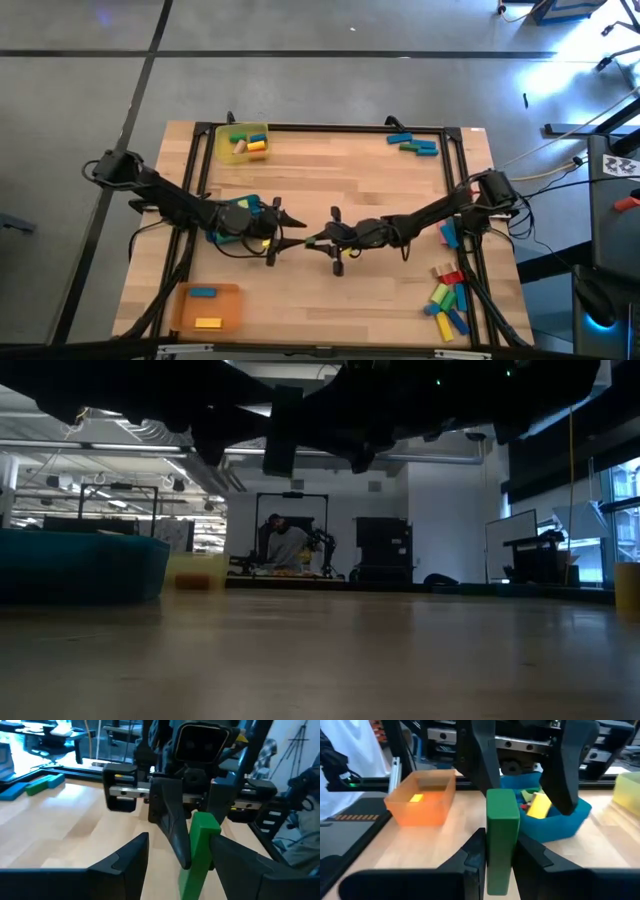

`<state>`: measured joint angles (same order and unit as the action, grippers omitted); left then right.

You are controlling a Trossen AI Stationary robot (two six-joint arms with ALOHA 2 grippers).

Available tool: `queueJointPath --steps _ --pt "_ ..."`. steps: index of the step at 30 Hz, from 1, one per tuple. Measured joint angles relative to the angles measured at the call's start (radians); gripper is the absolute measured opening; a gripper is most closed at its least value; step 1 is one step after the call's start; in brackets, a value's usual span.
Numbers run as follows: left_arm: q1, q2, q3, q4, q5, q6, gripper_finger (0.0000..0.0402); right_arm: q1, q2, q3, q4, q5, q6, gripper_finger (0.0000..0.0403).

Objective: Sort blocks by size
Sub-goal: Put the green block into the orange bin

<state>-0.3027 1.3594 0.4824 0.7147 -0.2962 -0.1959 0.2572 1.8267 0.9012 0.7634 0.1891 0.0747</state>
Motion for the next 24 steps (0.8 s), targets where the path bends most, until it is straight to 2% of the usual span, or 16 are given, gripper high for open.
queueJointPath --steps 8,12,24 --pt "0.001 0.013 0.001 0.015 -0.003 0.024 0.0196 0.0 0.011 0.0 0.023 0.051 -0.002 0.0071" --pt "-0.01 -0.01 0.001 -0.04 0.008 0.044 0.0196 -0.003 0.009 0.002 0.032 0.075 -0.001 0.0071" --pt "0.011 -0.015 0.001 -0.013 0.005 0.065 0.0196 -0.003 0.008 0.002 0.046 0.066 -0.001 0.0071"
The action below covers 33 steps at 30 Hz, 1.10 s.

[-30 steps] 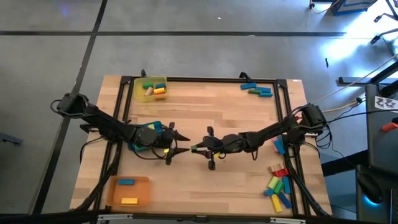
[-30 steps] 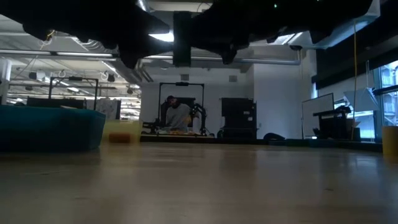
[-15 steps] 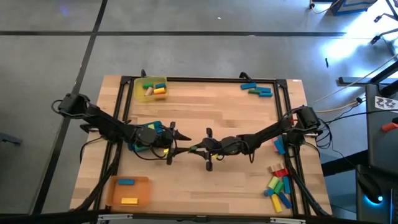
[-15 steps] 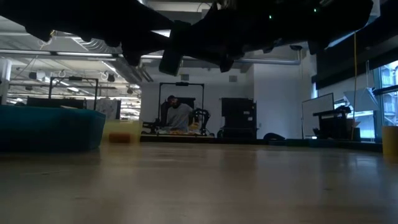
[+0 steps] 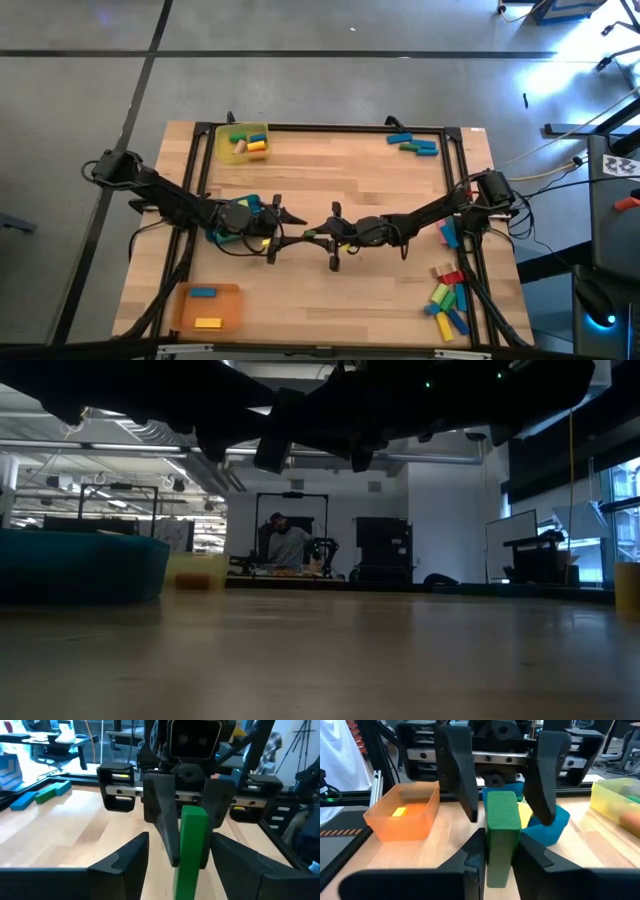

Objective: Sort blocks by size
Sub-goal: Put the green block into the orange bin

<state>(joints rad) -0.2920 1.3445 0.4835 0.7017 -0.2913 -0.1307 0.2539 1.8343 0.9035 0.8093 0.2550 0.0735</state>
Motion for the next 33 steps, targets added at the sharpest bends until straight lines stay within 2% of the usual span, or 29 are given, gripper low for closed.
queueJointPath --steps 8,18,29,33 --pt "0.011 0.001 0.0 0.001 0.0 -0.012 0.0196 0.0 0.0 0.0 0.002 -0.003 0.0 0.0071" --pt "0.012 0.001 0.0 0.078 0.038 0.004 0.0195 0.0 0.0 0.0 0.03 -0.002 -0.003 0.0071" --pt "0.011 0.107 0.037 0.126 0.038 0.012 0.016 0.002 0.001 -0.003 0.041 -0.003 -0.006 0.0071" --pt "0.011 0.109 0.043 0.117 0.038 0.023 0.0145 0.003 0.001 -0.004 0.029 -0.003 -0.009 0.0071"
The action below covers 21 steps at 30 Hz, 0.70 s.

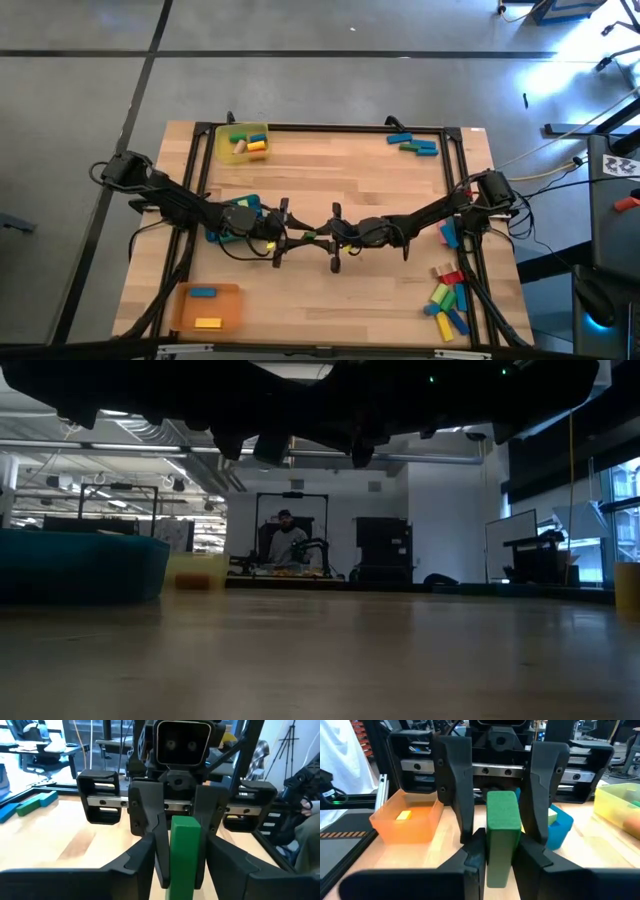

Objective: Sort blocks by size
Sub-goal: Put the green block into the orange bin

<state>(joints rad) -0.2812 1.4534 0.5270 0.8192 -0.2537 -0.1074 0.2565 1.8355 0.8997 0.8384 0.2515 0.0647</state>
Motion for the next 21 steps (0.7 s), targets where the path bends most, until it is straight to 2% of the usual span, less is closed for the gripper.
queueJointPath --steps 13,18,21 --pt "0.0 -0.007 0.005 0.006 0.003 0.037 0.0056 -0.002 0.0 0.002 0.008 -0.028 0.02 0.0078" --pt "0.001 -0.014 0.005 -0.006 0.003 0.061 0.0046 -0.003 0.001 0.002 0.018 -0.073 0.033 0.0134" --pt "-0.004 -0.056 0.008 -0.104 0.004 0.063 0.0046 -0.003 -0.016 0.003 -0.026 -0.112 0.041 0.0182"
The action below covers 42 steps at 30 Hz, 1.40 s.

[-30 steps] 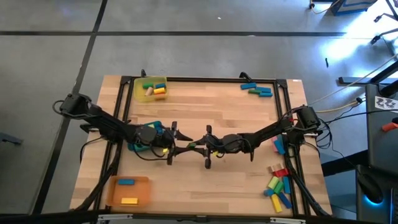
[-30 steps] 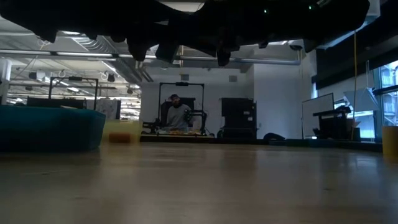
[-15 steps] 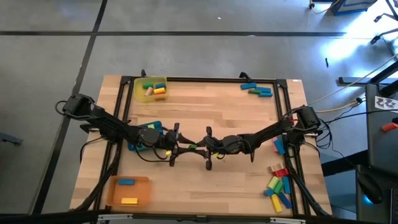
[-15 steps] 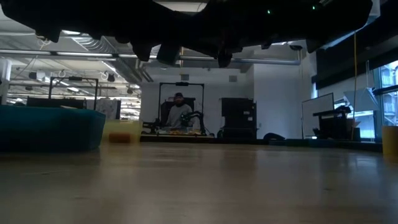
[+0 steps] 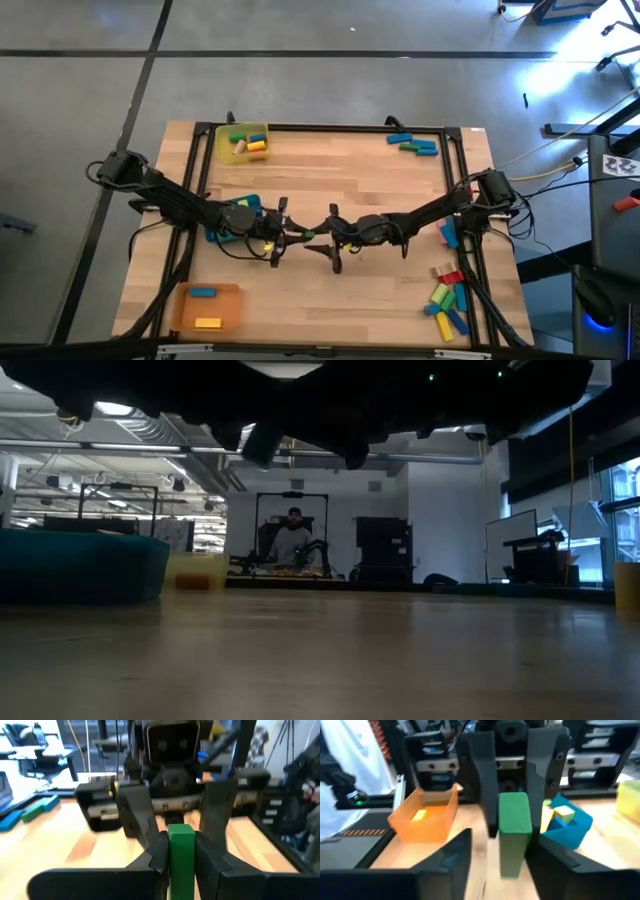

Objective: Sort blocks by size
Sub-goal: Put the green block into the orange bin

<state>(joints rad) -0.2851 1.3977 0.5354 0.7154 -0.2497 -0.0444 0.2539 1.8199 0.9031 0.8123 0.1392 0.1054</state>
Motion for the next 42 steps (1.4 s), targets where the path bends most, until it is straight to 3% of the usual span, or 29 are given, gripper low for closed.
queueJointPath --steps 4,10,15,20,25,30,36,42 --pt "-0.024 -0.096 0.033 -0.232 -0.005 -0.008 0.0048 0.001 -0.059 0.0 -0.104 -0.051 0.0 0.0235" --pt "-0.1 -0.21 0.183 -0.782 -0.006 -0.061 0.0046 0.002 -0.101 0.002 -0.216 -0.09 0.004 0.0275" --pt "-0.215 -0.208 0.329 -1.166 -0.006 -0.21 0.0048 0.002 -0.1 0.002 -0.259 -0.089 0.034 0.0282" --pt "-0.367 -0.204 0.411 -1.433 0.003 -0.471 0.0045 0.001 -0.1 0.001 -0.268 -0.089 0.045 0.0282" --pt "-0.516 -0.191 0.418 -1.513 0.045 -0.785 0.005 0.001 -0.099 0.0 -0.268 -0.087 0.045 0.0282" --pt "-0.638 -0.147 0.374 -1.499 0.05 -1.004 0.0046 0.001 -0.099 0.0 -0.272 -0.079 0.045 0.0282" --pt "-0.728 -0.083 0.279 -1.4 0.132 -1.147 0.0047 0.001 -0.099 0.0 -0.272 -0.078 0.047 0.0282" --pt "-0.779 -0.017 0.221 -1.273 0.184 -1.164 0.005 0.001 -0.099 0.0 -0.275 -0.077 0.047 0.0282"
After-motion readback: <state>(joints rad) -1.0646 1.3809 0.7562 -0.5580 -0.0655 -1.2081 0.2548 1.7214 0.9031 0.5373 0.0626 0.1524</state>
